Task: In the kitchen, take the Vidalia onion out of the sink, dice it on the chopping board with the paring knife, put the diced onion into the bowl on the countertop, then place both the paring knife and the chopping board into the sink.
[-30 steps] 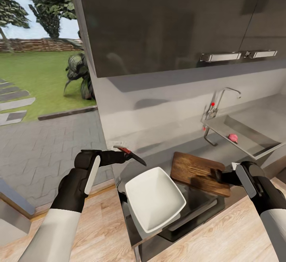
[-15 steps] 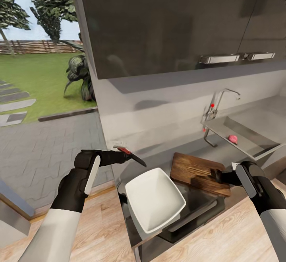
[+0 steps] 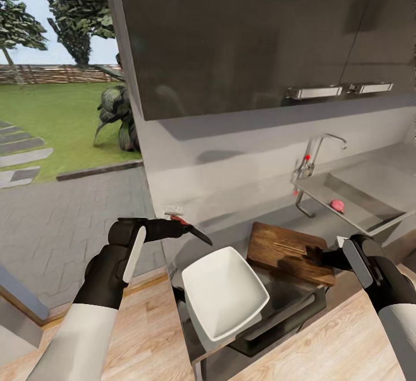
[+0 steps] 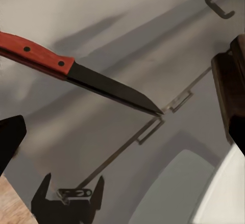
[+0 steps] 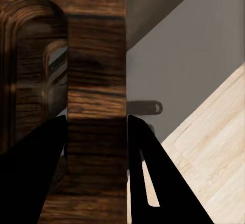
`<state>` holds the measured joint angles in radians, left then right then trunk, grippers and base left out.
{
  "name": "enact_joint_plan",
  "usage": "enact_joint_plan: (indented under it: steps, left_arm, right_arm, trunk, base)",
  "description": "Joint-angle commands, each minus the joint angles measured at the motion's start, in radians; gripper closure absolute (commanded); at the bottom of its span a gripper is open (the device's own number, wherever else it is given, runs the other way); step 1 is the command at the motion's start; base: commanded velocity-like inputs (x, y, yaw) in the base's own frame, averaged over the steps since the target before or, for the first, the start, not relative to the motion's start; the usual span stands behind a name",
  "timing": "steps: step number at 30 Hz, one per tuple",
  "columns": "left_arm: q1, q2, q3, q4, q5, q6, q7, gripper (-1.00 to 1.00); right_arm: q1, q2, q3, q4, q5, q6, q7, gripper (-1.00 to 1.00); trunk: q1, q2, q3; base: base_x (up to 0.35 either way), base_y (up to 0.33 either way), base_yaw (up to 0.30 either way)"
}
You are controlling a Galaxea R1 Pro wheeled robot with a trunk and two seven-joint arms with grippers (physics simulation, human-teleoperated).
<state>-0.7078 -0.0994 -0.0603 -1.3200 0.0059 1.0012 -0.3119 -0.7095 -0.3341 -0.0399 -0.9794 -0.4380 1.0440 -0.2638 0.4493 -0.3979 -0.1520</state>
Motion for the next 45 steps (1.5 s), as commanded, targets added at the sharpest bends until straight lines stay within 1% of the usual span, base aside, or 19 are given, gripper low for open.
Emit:
enact_joint_plan:
  steps: [1, 5, 10, 45]
  left_arm:
    - [-0.001, 0.0, 0.001, -0.001, 0.0, 0.005, -0.002, -1.0]
    - [-0.002, 0.0, 0.001, -0.001, 0.0, 0.005, -0.001, -1.0]
    - [-0.001, 0.0, 0.001, -0.001, 0.0, 0.005, -0.001, -1.0]
    - [-0.001, 0.0, 0.001, -0.001, 0.0, 0.004, -0.001, -1.0]
  right_arm:
    - [-0.001, 0.0, 0.0, -0.001, -0.008, 0.003, -0.009, 1.0]
    - [-0.001, 0.0, -0.001, -0.001, -0.008, 0.003, -0.009, 1.0]
    - [-0.001, 0.0, -0.001, -0.001, -0.008, 0.003, -0.009, 1.0]
    - [-0.001, 0.0, -0.001, -0.001, -0.008, 0.003, -0.009, 1.0]
  trunk:
    - [0.001, -0.002, -0.001]
    - [0.001, -0.002, 0.005]
    - [0.001, -0.002, 0.006]
    - [0.001, -0.002, 0.007]
  base:
    - [0.0, -0.097, 0.0]
    - [0.0, -0.198, 0.016]
    - [0.0, -0.301, 0.193]
    - [0.0, -0.311, 0.278]
